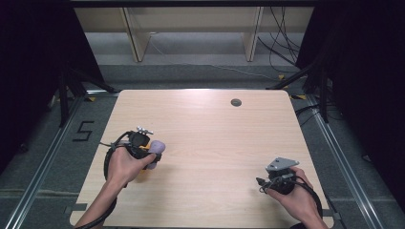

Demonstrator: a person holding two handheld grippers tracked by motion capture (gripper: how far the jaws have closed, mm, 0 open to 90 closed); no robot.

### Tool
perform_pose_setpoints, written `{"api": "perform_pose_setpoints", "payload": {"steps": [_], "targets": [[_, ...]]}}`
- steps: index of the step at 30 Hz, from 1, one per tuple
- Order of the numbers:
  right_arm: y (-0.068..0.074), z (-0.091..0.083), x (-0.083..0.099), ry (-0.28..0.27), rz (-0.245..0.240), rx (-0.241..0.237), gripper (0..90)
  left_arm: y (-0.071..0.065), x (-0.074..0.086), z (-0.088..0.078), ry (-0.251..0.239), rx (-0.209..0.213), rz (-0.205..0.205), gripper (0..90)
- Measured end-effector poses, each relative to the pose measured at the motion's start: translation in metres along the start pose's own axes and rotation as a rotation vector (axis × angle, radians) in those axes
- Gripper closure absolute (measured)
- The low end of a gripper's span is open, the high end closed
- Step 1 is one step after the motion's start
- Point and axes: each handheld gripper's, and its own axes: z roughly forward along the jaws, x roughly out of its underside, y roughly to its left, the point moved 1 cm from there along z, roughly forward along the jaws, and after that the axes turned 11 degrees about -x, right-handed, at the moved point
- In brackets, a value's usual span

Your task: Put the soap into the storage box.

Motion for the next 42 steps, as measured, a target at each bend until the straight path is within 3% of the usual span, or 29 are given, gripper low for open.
{"api": "perform_pose_setpoints", "payload": {"steps": [16, 24, 29, 38, 42], "targets": [[-0.001, 0.001, 0.000, -0.002, -0.012, 0.003, 48.0, 0.016, 0.003, 0.000, 0.025, -0.033, -0.029, 48.9], [0.001, 0.000, 0.000, -0.001, 0.007, -0.001, 48.0, 0.024, 0.003, 0.001, 0.033, -0.056, -0.049, 48.8], [0.000, 0.000, 0.000, -0.001, 0.001, -0.001, 48.0, 0.028, 0.003, 0.003, 0.025, -0.051, -0.068, 48.8], [0.001, 0.000, 0.000, -0.001, 0.005, -0.001, 48.0, 0.035, 0.004, 0.006, 0.031, -0.085, -0.086, 48.8], [0.000, 0.001, 0.000, -0.003, -0.009, 0.002, 48.0, 0.039, 0.005, 0.008, 0.057, -0.101, -0.101, 48.8]]}}
